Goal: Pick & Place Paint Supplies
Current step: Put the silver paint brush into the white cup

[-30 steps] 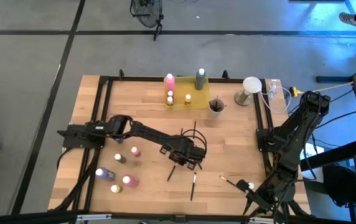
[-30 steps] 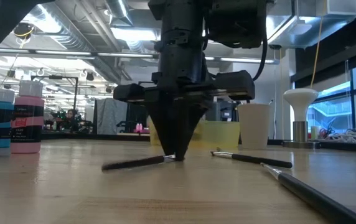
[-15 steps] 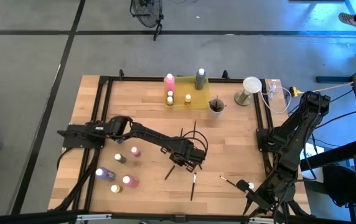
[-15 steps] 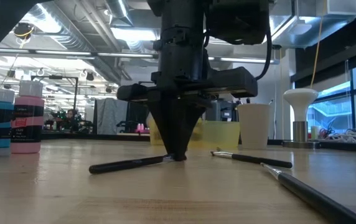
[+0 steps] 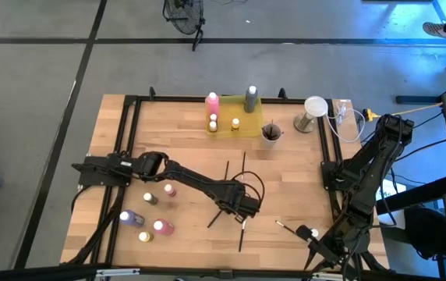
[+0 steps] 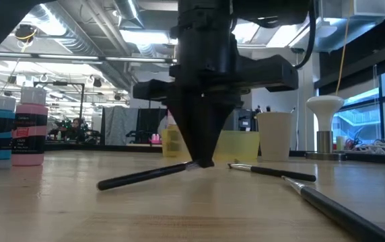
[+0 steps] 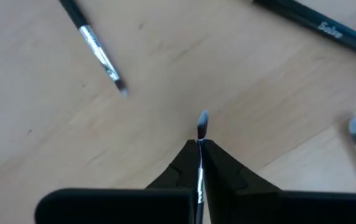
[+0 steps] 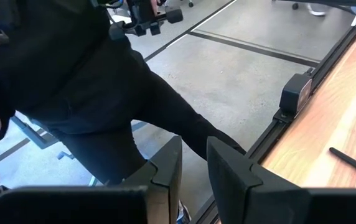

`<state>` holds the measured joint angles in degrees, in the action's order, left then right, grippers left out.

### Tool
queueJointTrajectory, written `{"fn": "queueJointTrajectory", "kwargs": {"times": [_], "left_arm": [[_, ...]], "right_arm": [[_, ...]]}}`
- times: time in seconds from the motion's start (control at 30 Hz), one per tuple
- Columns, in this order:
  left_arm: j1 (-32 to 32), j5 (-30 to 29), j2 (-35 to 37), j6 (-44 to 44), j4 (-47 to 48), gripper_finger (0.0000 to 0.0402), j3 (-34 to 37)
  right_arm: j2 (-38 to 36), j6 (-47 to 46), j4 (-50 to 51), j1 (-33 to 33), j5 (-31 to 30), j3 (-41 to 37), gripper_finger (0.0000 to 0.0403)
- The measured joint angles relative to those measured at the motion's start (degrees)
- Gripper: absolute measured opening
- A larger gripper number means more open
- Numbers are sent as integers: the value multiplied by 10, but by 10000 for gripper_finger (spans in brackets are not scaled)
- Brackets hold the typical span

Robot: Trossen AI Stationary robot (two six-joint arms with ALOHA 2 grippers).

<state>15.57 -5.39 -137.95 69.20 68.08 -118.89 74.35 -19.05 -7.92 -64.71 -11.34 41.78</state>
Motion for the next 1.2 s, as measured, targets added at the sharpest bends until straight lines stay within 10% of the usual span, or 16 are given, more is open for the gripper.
{"fn": "queueJointTrajectory", "kwargs": {"times": [0.5, 0.97, 1.2], "left_arm": [[23, -71, 47, -1, 10, 2, -1], [85, -444, 173, -148, 25, 2, -2], [79, -462, 207, -282, -9, 2, -2]], "right_arm": [[0, 4, 0, 0, -36, 0, 78], [0, 18, 6, 14, -245, 0, 78], [0, 30, 15, 57, -311, 0, 78]]}}
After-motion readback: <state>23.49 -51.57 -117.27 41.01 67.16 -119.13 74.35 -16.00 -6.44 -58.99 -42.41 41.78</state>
